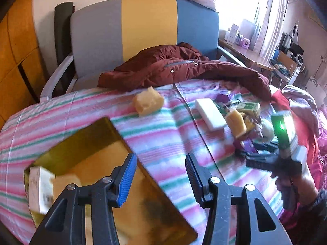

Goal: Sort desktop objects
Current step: 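Grasp a yellow sponge with the left gripper and lift it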

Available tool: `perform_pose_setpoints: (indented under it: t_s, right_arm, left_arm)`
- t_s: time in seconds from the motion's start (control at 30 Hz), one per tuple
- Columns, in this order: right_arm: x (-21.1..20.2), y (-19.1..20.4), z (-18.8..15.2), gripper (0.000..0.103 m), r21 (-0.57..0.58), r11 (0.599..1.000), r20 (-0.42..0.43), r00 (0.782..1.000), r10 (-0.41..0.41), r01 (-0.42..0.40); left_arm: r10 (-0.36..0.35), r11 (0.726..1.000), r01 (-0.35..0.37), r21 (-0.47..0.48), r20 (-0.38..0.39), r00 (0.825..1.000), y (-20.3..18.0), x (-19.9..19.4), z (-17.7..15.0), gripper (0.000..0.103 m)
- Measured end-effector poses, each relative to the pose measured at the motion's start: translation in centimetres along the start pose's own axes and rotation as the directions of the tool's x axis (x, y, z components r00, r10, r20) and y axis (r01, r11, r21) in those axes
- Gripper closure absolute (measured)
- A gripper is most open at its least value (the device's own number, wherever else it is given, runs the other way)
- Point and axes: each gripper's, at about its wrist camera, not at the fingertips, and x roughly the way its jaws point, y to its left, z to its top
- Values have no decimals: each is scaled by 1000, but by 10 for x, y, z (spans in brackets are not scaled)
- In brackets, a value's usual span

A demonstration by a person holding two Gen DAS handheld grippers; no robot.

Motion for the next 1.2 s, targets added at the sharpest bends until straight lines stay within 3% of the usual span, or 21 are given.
perform_pose_setpoints:
  t_s: [0.23,0.37,0.43,0.53,0.63,0.73,0.87,1.13,1.2]
  right_arm:
    - [0,1,-1,45,2,1000,-2,1000,-10,10]
    - [-1,-1,-1,43,9,1000,-3,1000,2,-2]
    - [-1,-1,-1,43,6,1000,-4,1000,5,-5]
    - [-2,-1,-2,42,2,1000,-6,1000,8,-8]
    - [-2,-3,-2,42,6,1000,-6,1000,14,-14]
    - [-1,-3,-1,41,4,1000,-7,1000,17,-17]
    - [3,-2,3,40,4,1000,-7,1000,22,-22]
    - [7,1,6,38,1,1000,-7,1000,15,-15]
    - [7,2,6,38,-2,1000,-6,1000,13,-13]
  left_arm:
    - [-86,986,69,-153,-104,991,22,48,47,48]
    - [-71,993,53,-109,-169,983,18,83,71,33]
    - [-66,994,48,-97,-198,978,16,99,77,30]
    - [19,1000,-24,-20,-239,971,13,130,87,29]
    - [75,997,-67,40,-262,962,11,154,95,20]
    - [117,991,-96,89,-279,953,13,177,102,18]
    - [126,991,-108,78,-289,949,18,199,110,18]
    - [98,995,-89,45,-271,958,20,220,115,15]
    - [77,997,-71,29,-272,959,19,223,114,24]
